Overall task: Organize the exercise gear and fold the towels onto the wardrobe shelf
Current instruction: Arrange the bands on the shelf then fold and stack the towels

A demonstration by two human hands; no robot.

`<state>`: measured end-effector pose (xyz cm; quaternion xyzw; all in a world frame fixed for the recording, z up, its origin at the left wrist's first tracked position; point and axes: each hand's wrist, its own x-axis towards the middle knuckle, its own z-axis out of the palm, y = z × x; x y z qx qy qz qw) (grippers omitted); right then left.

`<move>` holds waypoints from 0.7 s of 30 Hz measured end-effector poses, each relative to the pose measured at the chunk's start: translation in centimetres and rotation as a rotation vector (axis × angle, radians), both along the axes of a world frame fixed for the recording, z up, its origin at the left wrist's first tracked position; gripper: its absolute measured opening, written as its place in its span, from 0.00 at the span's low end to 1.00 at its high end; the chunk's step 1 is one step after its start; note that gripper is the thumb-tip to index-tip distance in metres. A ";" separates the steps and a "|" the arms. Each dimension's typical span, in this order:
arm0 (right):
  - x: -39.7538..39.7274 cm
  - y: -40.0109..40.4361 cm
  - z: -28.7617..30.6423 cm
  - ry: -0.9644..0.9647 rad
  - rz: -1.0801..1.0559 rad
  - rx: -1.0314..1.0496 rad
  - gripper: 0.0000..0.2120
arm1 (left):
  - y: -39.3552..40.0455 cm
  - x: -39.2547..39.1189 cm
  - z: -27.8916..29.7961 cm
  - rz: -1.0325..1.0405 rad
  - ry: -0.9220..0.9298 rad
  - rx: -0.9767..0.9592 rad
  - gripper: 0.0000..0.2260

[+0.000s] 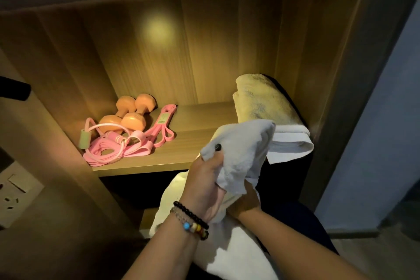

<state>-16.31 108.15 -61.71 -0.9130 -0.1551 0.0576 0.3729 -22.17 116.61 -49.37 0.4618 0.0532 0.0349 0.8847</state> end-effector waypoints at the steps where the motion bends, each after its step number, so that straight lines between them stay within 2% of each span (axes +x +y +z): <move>1: 0.0 -0.2 0.0 0.035 -0.075 0.020 0.21 | -0.1 0.4 0.5 -0.028 -0.001 0.006 0.20; 3: 0.2 -1.1 1.7 -0.014 -0.219 0.079 0.26 | -0.7 1.3 2.3 -0.060 -0.056 0.026 0.19; 4: 0.6 -1.7 2.1 -0.136 -0.228 0.112 0.27 | -1.0 1.8 3.0 -0.077 -0.092 0.046 0.19; 8: 1.3 -3.8 4.6 -0.128 -0.275 0.136 0.17 | -1.7 3.9 5.2 -0.092 -0.148 0.067 0.21; 10: 1.8 -5.3 5.0 -0.132 -0.240 0.172 0.05 | -1.3 4.9 6.3 -0.104 -0.166 0.138 0.19; 11: 2.1 -6.2 5.5 -0.147 -0.220 0.177 0.03 | -0.9 5.5 6.7 -0.099 -0.168 0.187 0.17; 14: 3.6 -9.7 7.8 -0.166 -0.291 0.105 0.07 | 1.3 7.4 8.2 0.011 -0.171 0.287 0.15; 18: 4.5 -13.6 11.4 -0.316 -0.410 0.167 0.07 | 1.9 9.5 10.6 0.122 -0.162 0.302 0.19; 21: 4.0 -14.0 14.1 -0.445 -0.404 0.254 0.07 | -0.6 9.8 12.0 0.091 -0.198 0.367 0.14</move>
